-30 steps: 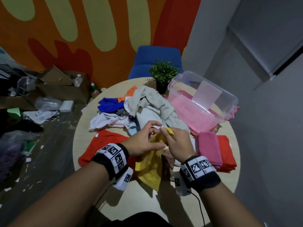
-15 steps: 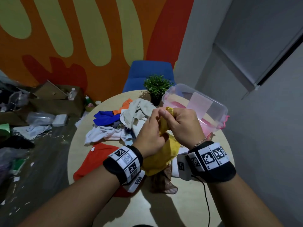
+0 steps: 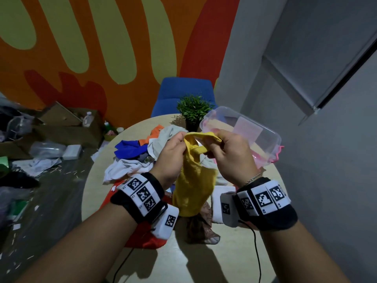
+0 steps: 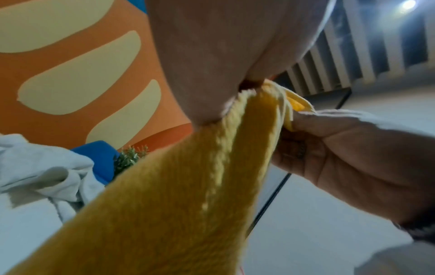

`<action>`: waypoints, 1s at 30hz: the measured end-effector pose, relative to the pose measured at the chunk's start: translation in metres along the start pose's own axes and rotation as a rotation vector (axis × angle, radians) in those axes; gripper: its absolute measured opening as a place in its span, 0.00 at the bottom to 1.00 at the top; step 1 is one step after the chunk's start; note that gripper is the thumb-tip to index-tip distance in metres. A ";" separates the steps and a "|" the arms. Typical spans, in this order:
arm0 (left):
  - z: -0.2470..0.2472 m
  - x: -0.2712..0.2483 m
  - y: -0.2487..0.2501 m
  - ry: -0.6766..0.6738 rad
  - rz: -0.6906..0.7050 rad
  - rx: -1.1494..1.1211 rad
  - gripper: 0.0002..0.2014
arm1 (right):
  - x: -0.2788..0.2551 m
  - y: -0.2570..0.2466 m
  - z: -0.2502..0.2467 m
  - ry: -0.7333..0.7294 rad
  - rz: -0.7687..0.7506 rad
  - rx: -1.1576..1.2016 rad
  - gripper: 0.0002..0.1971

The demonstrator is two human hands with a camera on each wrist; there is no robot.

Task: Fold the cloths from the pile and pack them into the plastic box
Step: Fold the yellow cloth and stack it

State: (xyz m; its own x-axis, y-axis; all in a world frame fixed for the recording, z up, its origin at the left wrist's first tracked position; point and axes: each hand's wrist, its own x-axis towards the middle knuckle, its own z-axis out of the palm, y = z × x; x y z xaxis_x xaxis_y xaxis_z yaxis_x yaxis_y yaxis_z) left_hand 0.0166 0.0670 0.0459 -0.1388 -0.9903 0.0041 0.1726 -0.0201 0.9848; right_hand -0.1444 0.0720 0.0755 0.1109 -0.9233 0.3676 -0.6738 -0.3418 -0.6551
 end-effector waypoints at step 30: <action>-0.034 0.004 -0.017 0.018 0.174 0.703 0.22 | -0.001 0.000 -0.043 0.103 0.039 -0.007 0.07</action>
State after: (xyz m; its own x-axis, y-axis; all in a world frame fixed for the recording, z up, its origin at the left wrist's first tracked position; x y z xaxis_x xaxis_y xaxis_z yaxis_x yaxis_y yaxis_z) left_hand 0.0467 0.0589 0.0234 -0.1496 -0.9733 0.1742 -0.4779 0.2254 0.8490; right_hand -0.1760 0.0804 0.1039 0.0091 -0.9131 0.4077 -0.6814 -0.3041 -0.6658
